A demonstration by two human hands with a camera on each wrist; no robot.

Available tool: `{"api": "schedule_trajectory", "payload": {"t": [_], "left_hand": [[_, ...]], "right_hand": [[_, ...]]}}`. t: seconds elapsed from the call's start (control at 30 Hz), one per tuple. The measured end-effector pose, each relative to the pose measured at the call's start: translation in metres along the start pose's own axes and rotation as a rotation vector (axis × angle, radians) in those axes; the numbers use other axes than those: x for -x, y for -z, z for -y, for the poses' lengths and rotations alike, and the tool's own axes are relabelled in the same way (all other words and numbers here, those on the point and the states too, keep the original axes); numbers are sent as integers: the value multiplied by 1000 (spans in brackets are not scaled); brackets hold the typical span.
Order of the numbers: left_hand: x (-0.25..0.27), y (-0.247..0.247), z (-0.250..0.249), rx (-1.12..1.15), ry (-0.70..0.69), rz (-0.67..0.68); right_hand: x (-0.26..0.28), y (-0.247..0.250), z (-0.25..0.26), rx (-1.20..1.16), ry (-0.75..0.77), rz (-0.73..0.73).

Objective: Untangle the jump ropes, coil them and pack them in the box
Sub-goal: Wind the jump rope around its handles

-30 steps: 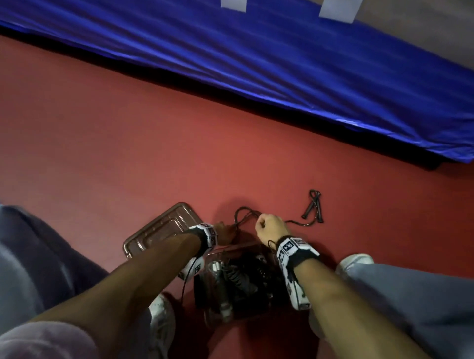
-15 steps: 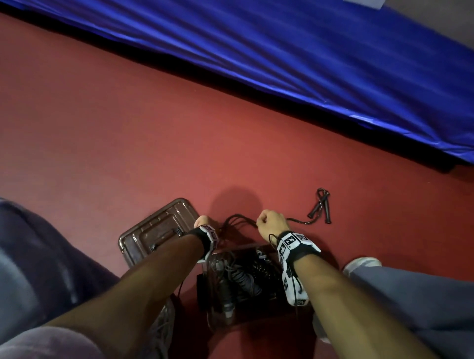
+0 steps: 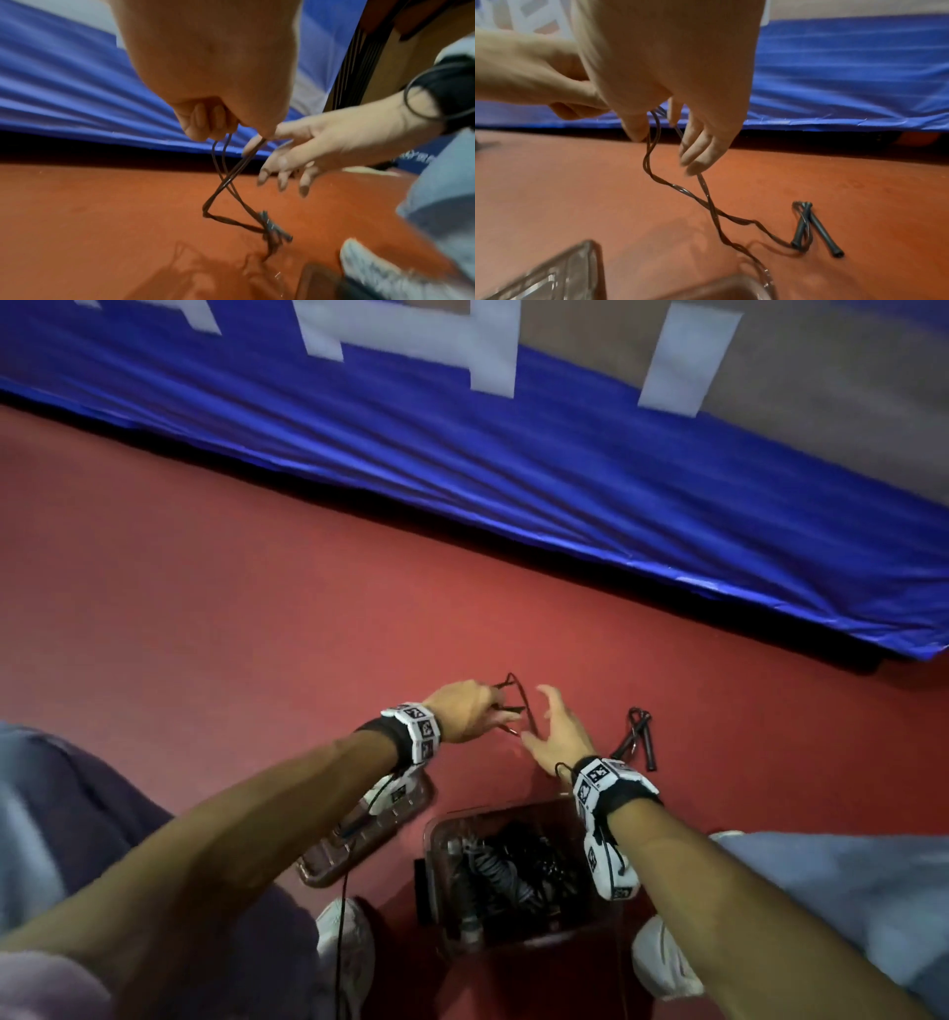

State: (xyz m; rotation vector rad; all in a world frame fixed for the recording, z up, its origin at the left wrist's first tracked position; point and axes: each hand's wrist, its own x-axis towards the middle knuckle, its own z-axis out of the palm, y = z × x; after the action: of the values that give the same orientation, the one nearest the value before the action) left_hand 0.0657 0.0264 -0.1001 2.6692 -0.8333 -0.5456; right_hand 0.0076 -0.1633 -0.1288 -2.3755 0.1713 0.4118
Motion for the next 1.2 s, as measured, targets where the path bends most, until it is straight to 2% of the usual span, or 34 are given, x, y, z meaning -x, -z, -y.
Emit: {"api": "schedule_trajectory", "payload": {"t": [0.13, 0.23, 0.33, 0.4, 0.53, 0.6, 0.7, 0.77, 0.93, 0.97, 1.07, 1.13, 1.2], "left_hand": [[23, 79, -49, 168, -156, -229], [46, 141, -97, 223, -276, -415], [74, 194, -145, 379, -359, -622], [90, 221, -169, 459, -394, -743], [101, 249, -181, 590, -433, -905], [95, 245, -172, 707, -375, -895], [84, 233, -148, 880, -207, -749], [79, 227, -139, 872, -138, -645], [71, 219, -138, 843, -140, -434], [68, 218, -136, 789, -174, -378], [67, 213, -126, 406, -206, -278], [66, 211, -121, 275, -177, -291], [68, 213, -121, 283, -141, -358]], "right_hand": [[16, 53, 42, -9, 118, -11], [34, 99, 78, -147, 172, -185], [57, 139, 112, -315, 298, -315], [71, 153, 127, -401, 402, -370], [97, 161, 151, -476, 468, -405], [101, 168, 164, -507, 493, -437], [107, 182, 181, -586, 514, -437], [107, 189, 186, -657, 528, -415], [106, 207, 198, -878, 584, -395], [107, 212, 201, -936, 588, -391], [108, 225, 203, -1080, 601, -393], [107, 233, 199, -1152, 602, -407], [105, 236, 195, -1154, 566, -376]]}}
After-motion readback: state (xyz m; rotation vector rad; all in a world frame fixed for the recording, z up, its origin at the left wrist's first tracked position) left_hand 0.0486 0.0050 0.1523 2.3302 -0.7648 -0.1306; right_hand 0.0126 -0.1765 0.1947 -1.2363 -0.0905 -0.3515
